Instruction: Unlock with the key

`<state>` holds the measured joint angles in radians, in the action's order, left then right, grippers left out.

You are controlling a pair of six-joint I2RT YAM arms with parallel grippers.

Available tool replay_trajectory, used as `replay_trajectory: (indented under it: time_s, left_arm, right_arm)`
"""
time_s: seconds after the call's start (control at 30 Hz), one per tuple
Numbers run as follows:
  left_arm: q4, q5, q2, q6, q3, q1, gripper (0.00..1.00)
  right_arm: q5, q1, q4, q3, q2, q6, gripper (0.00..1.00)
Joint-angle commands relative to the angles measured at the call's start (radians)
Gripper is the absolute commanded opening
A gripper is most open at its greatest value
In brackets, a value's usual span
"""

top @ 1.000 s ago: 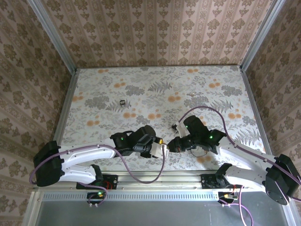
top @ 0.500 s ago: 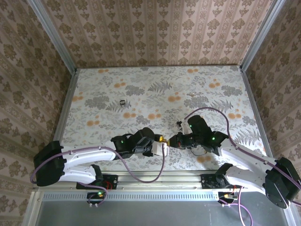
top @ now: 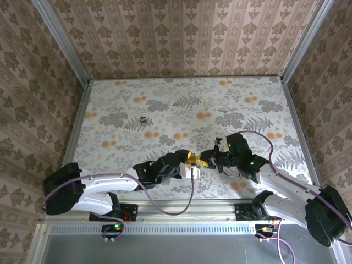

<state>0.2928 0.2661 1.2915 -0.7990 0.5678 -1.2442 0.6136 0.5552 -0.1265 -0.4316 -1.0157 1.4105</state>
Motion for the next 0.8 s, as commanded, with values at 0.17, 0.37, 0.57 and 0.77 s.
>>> replay_trajectory:
  time_s: [0.17,0.37,0.57,0.77]
  left_arm:
    - [0.251,-0.179,-0.016,-0.004,-0.002,-0.060,0.00]
    - [0.063,-0.416,-0.129,0.190,0.032,0.054,0.00]
    - [-0.106,-0.603,-0.184,0.276,0.095,0.137,0.00]
    - [-0.170,-0.691,-0.198,0.305,0.138,0.174,0.00]
  right_arm:
    - [-0.051,-0.001,-0.103,-0.035,0.077,0.172,0.00]
    - [-0.032,-0.003,0.146,-0.123,0.093,-0.113,0.00]
    - [0.013,0.011,0.250,-0.182,0.060,-0.380,0.00]
    - [-0.003,0.087,0.354,-0.270,0.008,-0.617,0.00]
